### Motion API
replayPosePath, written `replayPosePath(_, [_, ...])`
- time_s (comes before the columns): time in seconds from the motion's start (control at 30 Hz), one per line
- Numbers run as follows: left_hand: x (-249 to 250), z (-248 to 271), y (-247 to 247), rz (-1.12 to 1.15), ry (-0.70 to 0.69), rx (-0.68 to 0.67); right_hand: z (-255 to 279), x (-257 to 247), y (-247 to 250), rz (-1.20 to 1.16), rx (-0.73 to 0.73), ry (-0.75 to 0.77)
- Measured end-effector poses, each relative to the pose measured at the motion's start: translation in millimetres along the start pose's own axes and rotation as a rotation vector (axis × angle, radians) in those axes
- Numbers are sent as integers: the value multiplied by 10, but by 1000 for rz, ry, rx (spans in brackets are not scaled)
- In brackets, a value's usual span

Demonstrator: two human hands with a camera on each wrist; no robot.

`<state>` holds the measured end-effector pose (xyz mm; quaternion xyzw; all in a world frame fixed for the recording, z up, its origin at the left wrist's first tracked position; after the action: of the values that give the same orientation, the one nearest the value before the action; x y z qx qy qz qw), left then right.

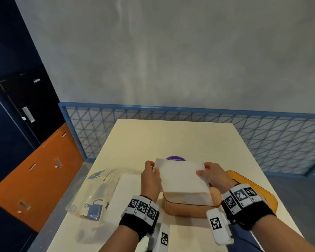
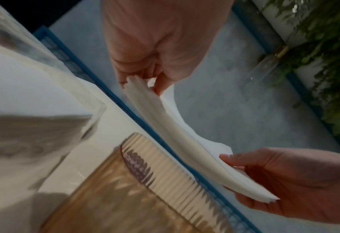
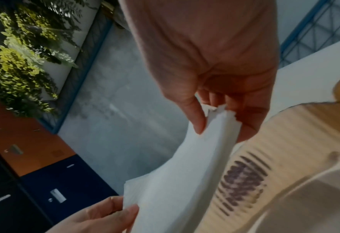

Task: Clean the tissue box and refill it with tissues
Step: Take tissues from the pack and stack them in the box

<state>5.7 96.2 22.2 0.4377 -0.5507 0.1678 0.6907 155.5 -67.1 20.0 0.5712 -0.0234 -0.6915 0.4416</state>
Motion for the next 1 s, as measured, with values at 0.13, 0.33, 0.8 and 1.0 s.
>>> replayPosePath(0.13, [-129,-35,-437,-237,70,-146,-61,386,50,159,-31,-119])
replayPosePath(0.33, [-115,-42,-769,-529,-25,-293,-136,441,-90,553,-42,-106])
replayPosePath(0.8, [-272,94,-1191,-911,-122,-595,25,415,-405,940,-77,192])
replayPosePath(1.0, [-363,71,-1219,-933,-65,-705,-34,438,-574,1130,-361,112])
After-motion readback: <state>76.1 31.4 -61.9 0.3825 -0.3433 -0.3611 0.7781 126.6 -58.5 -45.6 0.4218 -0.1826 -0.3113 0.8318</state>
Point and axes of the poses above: each hand's wrist, its own z-axis away from the middle knuckle, its own y-axis out of the back of the hand, x = y × z, the point moved 7 cm from there along -z, towards the middle knuckle, and after that the axes turned 2 degrees about z, right-handed, at the moved point
